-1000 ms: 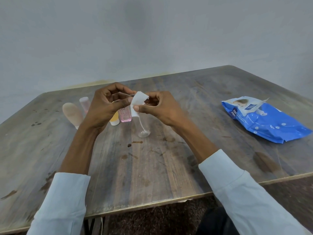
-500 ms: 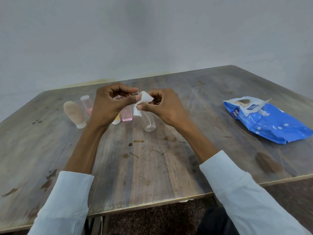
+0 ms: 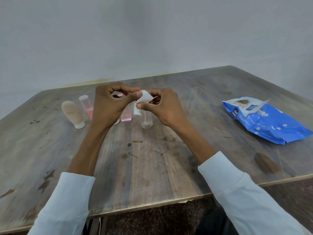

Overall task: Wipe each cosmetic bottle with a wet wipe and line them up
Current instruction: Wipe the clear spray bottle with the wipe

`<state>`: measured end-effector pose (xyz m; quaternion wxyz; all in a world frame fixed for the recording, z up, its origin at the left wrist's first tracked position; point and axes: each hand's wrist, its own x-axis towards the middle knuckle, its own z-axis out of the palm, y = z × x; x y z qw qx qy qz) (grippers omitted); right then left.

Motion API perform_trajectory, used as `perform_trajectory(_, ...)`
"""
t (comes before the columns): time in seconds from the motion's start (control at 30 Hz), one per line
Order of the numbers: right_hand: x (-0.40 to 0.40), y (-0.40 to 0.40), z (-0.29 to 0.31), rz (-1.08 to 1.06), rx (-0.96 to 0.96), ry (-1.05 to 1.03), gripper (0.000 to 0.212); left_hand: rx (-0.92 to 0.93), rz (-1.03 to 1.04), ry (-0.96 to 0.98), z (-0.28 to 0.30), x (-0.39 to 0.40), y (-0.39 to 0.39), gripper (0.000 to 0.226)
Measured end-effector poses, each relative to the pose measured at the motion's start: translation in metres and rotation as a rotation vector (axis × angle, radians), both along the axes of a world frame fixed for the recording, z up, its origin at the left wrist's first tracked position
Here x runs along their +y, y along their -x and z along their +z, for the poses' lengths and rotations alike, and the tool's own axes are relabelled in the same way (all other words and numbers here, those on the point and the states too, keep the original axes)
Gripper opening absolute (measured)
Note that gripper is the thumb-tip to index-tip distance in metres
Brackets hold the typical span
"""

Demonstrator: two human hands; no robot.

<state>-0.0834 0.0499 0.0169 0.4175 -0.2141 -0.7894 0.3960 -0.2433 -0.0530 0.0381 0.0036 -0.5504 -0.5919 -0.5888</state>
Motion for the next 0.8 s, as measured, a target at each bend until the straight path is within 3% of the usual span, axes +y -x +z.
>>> perform_trajectory(0.2,0.006,-0.002,0.002,-0.163,0.084,0.036,0.012,0.022,0.039,-0.025,0.002,-0.003,-0.006,0.015)
perform_trajectory(0.43,-0.003,0.001,0.0,-0.052,0.024,0.013,0.036,0.082,0.027,0.032,0.003,-0.003,-0.004,0.011)
perform_trajectory(0.67,0.0,0.002,0.002,-0.097,0.095,0.015,0.011,0.108,0.077,0.001,0.001,-0.001,0.0,0.008)
perform_trajectory(0.8,0.003,-0.002,0.006,-0.08,0.14,0.038,0.017,0.087,0.053,0.008,0.003,-0.004,-0.006,0.01)
